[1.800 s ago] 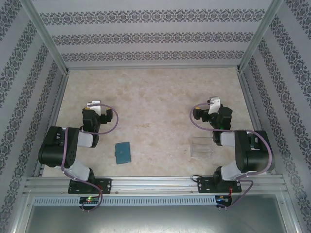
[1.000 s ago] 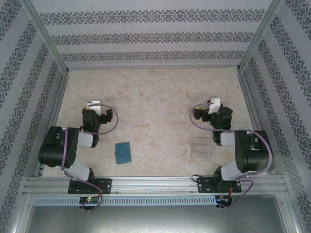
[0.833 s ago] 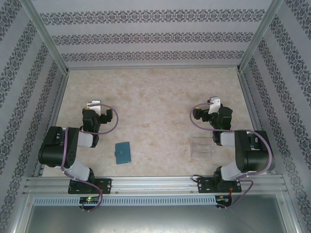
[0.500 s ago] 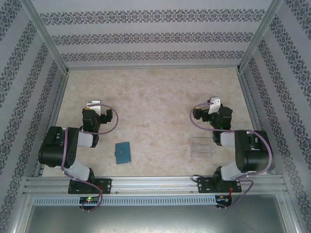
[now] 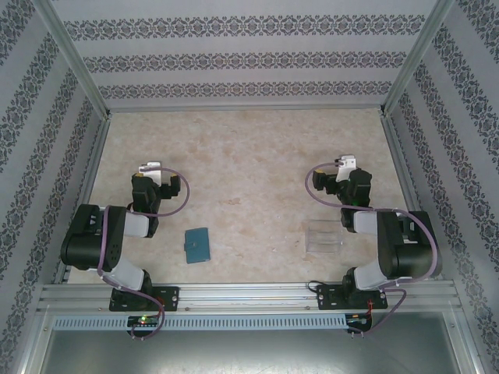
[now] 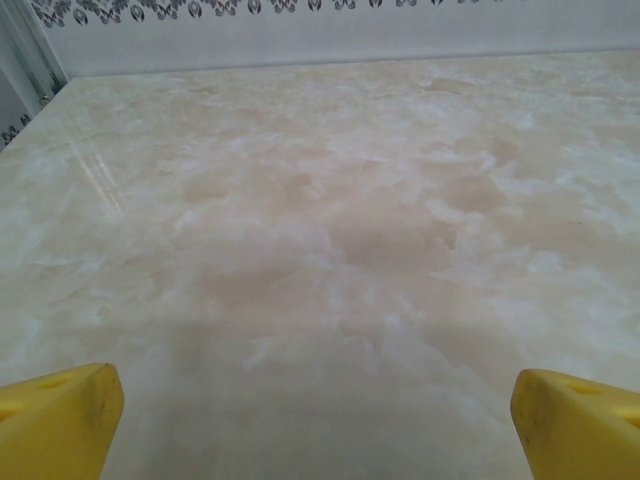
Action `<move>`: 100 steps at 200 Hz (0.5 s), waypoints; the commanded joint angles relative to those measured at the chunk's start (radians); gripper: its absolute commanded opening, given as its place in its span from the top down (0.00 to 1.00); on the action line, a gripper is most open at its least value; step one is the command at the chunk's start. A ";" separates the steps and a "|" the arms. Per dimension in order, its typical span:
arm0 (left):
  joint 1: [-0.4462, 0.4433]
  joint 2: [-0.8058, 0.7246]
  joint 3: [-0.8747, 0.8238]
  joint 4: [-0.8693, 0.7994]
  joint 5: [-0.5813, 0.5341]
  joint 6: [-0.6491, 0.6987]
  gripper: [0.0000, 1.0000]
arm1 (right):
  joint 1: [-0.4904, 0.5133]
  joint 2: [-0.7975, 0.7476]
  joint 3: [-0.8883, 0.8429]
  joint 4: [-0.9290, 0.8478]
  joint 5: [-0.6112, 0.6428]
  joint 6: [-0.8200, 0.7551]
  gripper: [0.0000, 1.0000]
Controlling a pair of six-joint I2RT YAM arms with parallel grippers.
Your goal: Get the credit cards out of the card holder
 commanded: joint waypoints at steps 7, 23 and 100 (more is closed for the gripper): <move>-0.010 -0.112 -0.013 -0.043 -0.034 -0.012 0.00 | 0.011 -0.090 0.133 -0.305 0.031 0.003 0.02; -0.016 -0.168 0.008 -0.130 -0.061 -0.016 0.00 | 0.012 -0.123 0.184 -0.452 0.045 0.034 0.02; -0.027 -0.334 0.291 -0.893 -0.102 -0.283 0.00 | 0.049 -0.296 0.393 -1.179 0.050 0.335 0.27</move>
